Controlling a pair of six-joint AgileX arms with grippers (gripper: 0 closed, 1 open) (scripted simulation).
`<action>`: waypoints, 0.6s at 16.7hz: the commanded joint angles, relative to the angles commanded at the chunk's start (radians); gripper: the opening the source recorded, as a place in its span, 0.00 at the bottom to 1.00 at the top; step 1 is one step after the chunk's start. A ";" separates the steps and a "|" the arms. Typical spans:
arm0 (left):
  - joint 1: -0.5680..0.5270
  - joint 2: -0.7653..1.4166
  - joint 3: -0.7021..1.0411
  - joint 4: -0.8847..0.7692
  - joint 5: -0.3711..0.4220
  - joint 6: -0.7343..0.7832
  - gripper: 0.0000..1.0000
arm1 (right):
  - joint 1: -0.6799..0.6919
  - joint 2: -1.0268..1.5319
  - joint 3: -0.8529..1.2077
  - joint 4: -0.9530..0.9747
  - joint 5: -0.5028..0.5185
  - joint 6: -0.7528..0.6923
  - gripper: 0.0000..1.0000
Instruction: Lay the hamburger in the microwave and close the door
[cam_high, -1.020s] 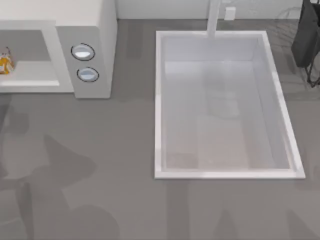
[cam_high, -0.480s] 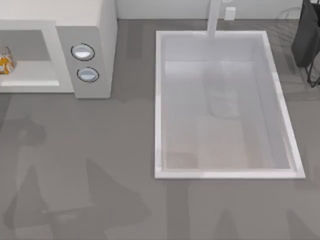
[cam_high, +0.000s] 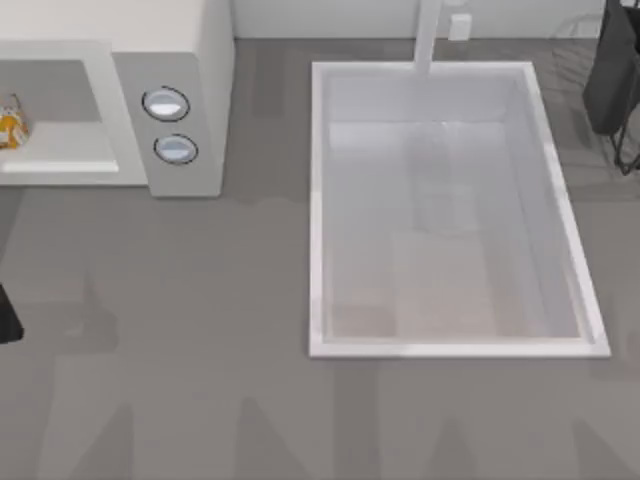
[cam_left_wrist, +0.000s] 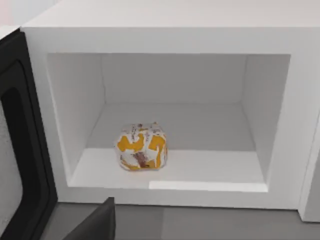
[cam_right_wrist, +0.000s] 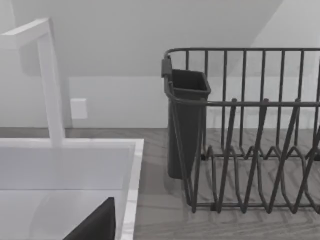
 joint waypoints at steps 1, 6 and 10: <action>-0.016 -0.073 -0.024 -0.020 -0.006 -0.005 1.00 | 0.000 0.000 0.000 0.000 0.000 0.000 1.00; -0.070 -0.290 -0.101 -0.084 -0.028 -0.020 1.00 | 0.000 0.000 0.000 0.000 0.000 0.000 1.00; -0.073 -0.304 -0.107 -0.088 -0.029 -0.022 1.00 | 0.000 0.000 0.000 0.000 0.000 0.000 1.00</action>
